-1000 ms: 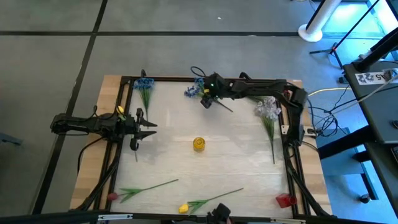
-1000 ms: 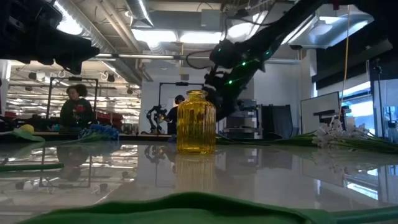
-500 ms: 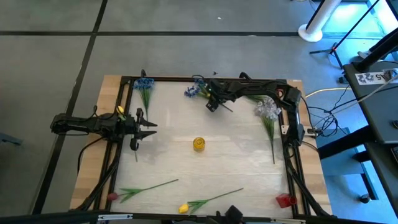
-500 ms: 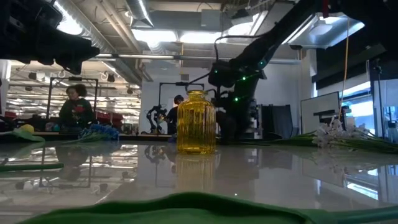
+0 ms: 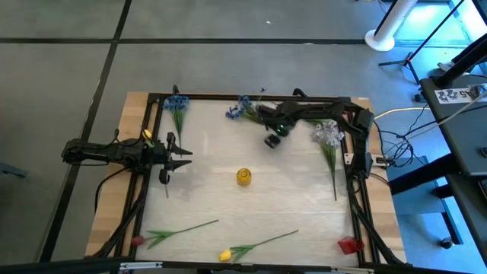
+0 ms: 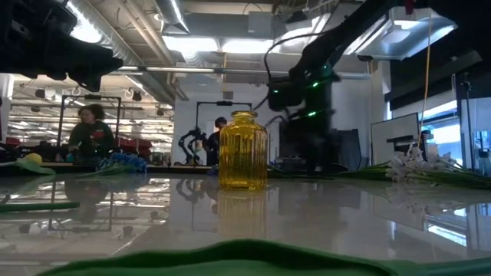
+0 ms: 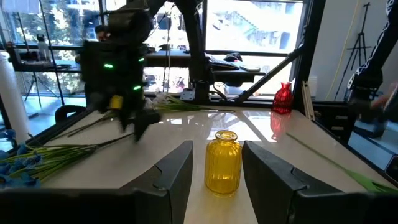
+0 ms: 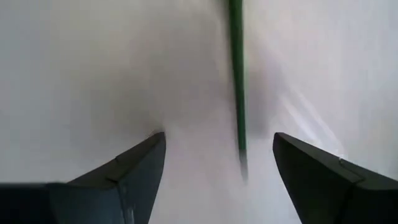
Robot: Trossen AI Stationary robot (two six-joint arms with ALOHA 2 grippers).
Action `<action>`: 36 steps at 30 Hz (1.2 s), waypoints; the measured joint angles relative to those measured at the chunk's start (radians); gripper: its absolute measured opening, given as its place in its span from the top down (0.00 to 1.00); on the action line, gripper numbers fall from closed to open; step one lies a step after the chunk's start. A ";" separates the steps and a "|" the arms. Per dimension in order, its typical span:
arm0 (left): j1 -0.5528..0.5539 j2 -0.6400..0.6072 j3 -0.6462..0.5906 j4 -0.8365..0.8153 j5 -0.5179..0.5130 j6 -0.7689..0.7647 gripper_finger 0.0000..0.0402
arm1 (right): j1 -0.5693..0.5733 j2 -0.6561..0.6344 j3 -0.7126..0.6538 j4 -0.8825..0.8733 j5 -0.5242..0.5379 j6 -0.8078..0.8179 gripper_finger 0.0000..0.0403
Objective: Sort flowers into vase by color
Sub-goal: Put the bottom white flower into the yellow vase
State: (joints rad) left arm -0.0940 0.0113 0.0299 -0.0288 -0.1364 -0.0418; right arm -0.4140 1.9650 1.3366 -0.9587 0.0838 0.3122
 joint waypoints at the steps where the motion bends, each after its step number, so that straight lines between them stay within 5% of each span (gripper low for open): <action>1: 0.000 0.000 0.000 0.000 0.000 0.000 0.66 | 0.007 -0.019 -0.003 -0.070 0.027 0.006 0.26; 7: 0.000 0.000 0.000 0.000 0.000 0.000 0.66 | -0.014 -0.208 -0.115 -0.287 0.241 0.177 0.26; 15: 0.000 0.000 0.000 0.000 0.000 0.000 0.66 | -0.067 -0.435 -0.429 -0.245 0.167 0.401 0.26; 19: 0.000 0.000 0.000 0.000 0.000 0.000 0.66 | -0.062 -0.440 -0.544 -0.241 0.046 0.415 0.26; 26: 0.000 0.000 0.000 0.000 0.000 0.000 0.66 | -0.064 -0.446 -0.679 -0.159 0.025 0.416 0.28; 36: 0.000 0.000 0.000 0.000 0.000 0.000 0.66 | -0.063 -0.443 -0.664 -0.087 0.041 0.323 0.65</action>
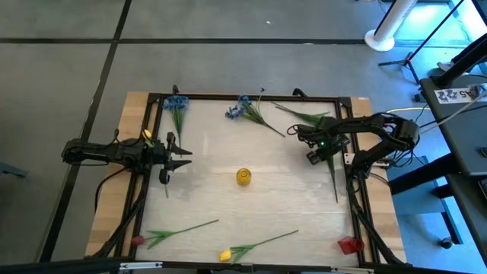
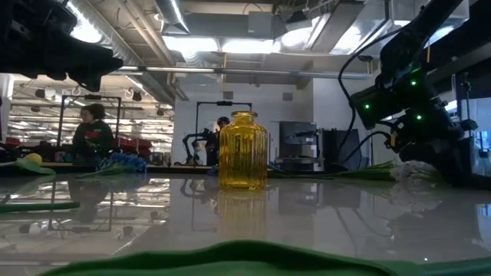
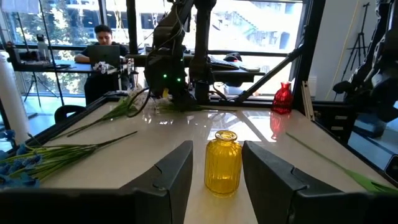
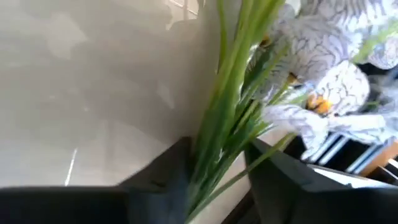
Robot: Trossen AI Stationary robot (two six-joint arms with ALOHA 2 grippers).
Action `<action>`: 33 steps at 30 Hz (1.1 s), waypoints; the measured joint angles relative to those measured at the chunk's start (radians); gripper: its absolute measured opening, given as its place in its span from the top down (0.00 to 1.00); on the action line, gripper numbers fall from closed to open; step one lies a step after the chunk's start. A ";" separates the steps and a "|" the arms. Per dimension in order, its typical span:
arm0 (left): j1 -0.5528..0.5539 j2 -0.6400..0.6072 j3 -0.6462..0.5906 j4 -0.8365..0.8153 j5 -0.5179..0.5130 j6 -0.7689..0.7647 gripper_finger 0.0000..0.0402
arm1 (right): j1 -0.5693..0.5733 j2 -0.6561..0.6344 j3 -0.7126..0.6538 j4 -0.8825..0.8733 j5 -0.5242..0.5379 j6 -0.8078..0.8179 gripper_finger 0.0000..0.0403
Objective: Sort flowers into vase by color
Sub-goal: Put the bottom white flower into the yellow vase
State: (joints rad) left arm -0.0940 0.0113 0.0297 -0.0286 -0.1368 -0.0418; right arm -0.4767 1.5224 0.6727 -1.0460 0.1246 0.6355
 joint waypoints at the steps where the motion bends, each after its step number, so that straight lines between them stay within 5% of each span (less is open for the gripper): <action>1: 0.000 0.000 0.000 0.000 0.000 0.000 0.66 | 0.000 0.001 0.009 0.004 -0.004 -0.009 0.71; 7: 0.000 0.000 0.000 0.000 0.000 0.000 0.66 | 0.083 -0.067 0.168 0.007 0.012 -0.009 0.97; 10: 0.000 0.000 0.000 0.000 0.000 0.000 0.66 | 0.187 -0.127 0.312 0.075 0.048 -0.006 0.94; 14: 0.000 0.000 0.000 0.000 0.000 0.000 0.66 | 0.378 -0.208 0.458 0.306 0.220 -0.012 0.89; 22: 0.000 0.000 0.000 0.000 0.000 0.000 0.66 | 0.698 -0.233 0.477 0.925 0.422 -0.255 0.98; 27: 0.000 0.000 0.000 0.000 0.000 0.000 0.66 | 0.747 -0.187 0.477 1.061 0.536 -0.333 0.93; 33: 0.000 0.000 0.000 0.000 0.000 0.000 0.66 | 0.737 -0.077 0.475 1.152 0.539 -0.349 0.95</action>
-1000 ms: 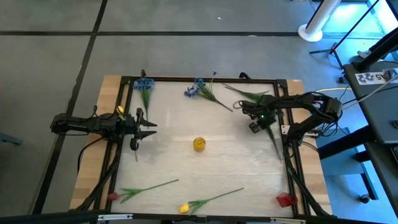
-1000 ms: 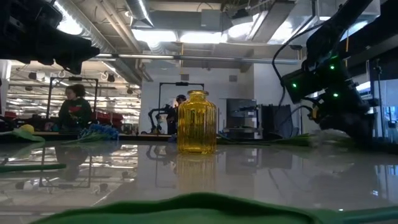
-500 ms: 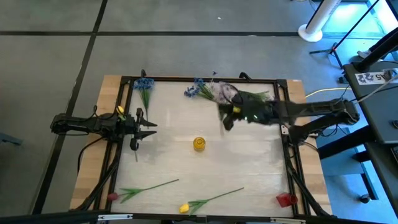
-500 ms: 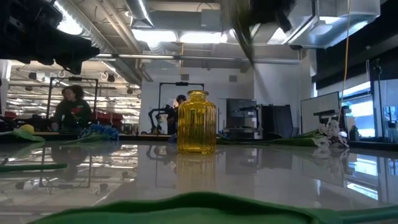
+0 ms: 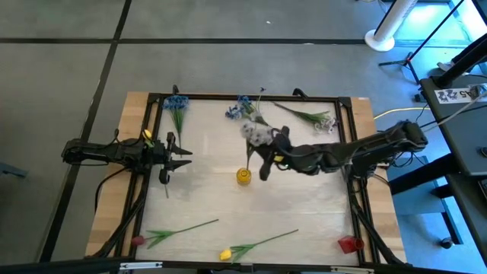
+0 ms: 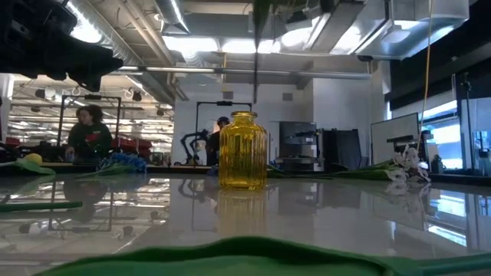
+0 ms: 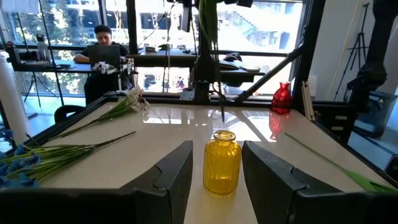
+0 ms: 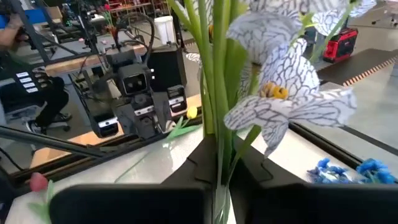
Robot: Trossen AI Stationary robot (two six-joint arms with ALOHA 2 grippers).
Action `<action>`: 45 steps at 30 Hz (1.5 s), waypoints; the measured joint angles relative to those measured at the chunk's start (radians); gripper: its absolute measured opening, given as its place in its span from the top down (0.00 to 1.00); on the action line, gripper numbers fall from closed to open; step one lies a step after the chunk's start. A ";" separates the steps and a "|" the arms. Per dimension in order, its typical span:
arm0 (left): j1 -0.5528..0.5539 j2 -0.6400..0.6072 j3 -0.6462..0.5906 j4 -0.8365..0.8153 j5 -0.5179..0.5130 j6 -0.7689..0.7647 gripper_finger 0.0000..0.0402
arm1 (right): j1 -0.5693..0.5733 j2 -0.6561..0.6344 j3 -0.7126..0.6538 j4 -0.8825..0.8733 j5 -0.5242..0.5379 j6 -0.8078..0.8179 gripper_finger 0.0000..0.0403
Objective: Sort flowers into vase by color
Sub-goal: Put the bottom white flower into the yellow vase, then put the white flower into the yellow vase
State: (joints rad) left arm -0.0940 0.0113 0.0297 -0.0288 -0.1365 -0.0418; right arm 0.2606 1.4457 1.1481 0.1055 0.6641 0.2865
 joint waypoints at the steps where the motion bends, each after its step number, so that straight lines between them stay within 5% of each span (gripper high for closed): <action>1: 0.000 0.000 0.000 0.000 0.000 0.000 0.66 | -0.001 0.015 0.000 0.021 -0.006 -0.005 0.95; 13: 0.000 0.000 0.000 0.000 0.000 0.000 0.66 | -0.006 0.113 0.000 0.013 -0.057 -0.007 0.90; 22: 0.000 0.000 0.000 0.000 0.000 0.000 0.66 | -0.006 0.106 0.005 -0.110 -0.143 -0.005 0.68; 37: 0.000 0.000 0.000 0.000 0.000 0.000 0.66 | -0.040 0.072 0.280 -1.196 -0.138 0.180 0.32; 41: 0.000 0.000 0.000 0.000 0.000 0.000 0.66 | -0.173 0.038 0.244 -1.393 -0.082 0.338 0.31; 45: 0.000 0.000 0.000 0.000 0.000 0.000 0.66 | -0.383 0.027 0.177 -1.410 -0.146 0.301 0.34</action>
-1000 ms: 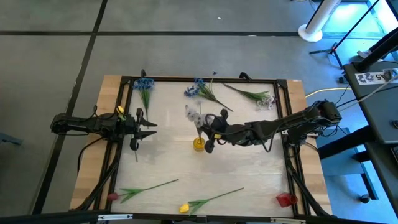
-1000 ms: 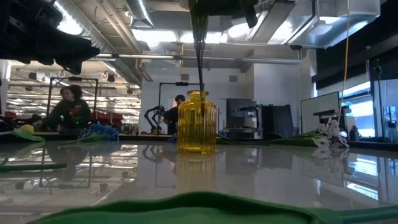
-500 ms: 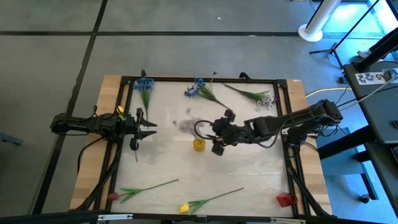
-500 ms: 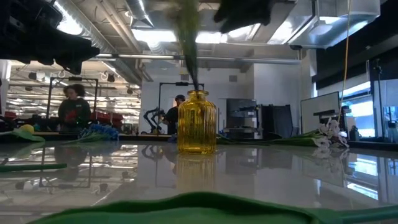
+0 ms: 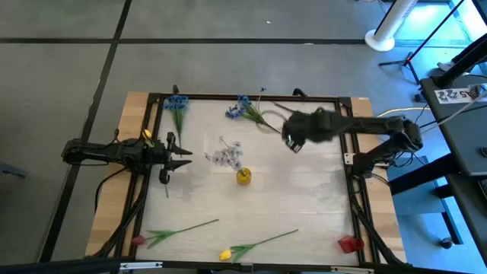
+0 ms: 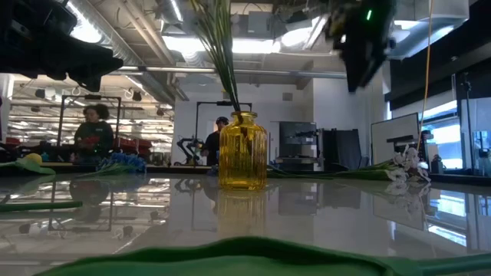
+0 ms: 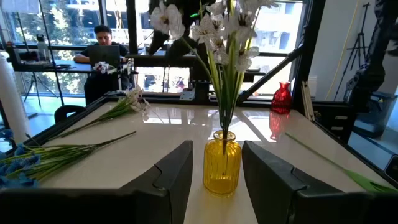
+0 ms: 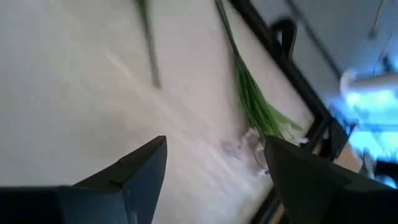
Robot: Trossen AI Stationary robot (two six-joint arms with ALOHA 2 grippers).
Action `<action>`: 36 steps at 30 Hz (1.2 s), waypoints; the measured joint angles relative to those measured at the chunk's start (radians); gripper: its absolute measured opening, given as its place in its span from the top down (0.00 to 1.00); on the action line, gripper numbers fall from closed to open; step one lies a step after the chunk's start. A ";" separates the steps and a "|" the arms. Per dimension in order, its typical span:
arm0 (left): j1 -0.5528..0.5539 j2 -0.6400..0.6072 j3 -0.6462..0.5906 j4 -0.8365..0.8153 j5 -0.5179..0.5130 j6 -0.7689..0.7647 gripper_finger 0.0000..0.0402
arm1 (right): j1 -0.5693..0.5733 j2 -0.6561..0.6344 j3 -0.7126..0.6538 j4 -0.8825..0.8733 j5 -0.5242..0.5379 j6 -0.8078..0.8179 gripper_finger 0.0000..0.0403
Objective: Sort flowers into vase by color
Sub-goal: Put the white flower into the yellow vase
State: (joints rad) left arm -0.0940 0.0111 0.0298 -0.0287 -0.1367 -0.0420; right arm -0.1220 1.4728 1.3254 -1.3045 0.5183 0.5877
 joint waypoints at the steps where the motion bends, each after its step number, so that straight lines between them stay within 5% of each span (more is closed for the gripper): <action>1: 0.000 0.000 0.000 0.000 0.000 0.000 0.66 | -0.056 0.002 -0.022 0.015 -0.031 -0.059 0.34; 8: 0.000 0.000 0.000 0.000 0.000 0.000 0.66 | -0.444 0.053 -0.214 0.305 -0.201 -0.307 0.40; 14: 0.000 0.000 0.000 0.000 0.000 0.000 0.66 | -0.641 0.151 -0.308 0.459 -0.264 -0.362 0.45; 27: 0.000 0.000 0.000 0.000 0.000 0.000 0.66 | -0.682 0.314 -0.304 0.517 -0.207 -0.491 0.61; 36: 0.000 0.000 0.000 0.000 0.000 0.000 0.66 | -0.635 0.250 -0.308 0.524 -0.081 -0.552 0.95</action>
State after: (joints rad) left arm -0.0940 0.0113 0.0297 -0.0286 -0.1364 -0.0419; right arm -0.7575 1.7226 1.0172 -0.7809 0.4369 0.0359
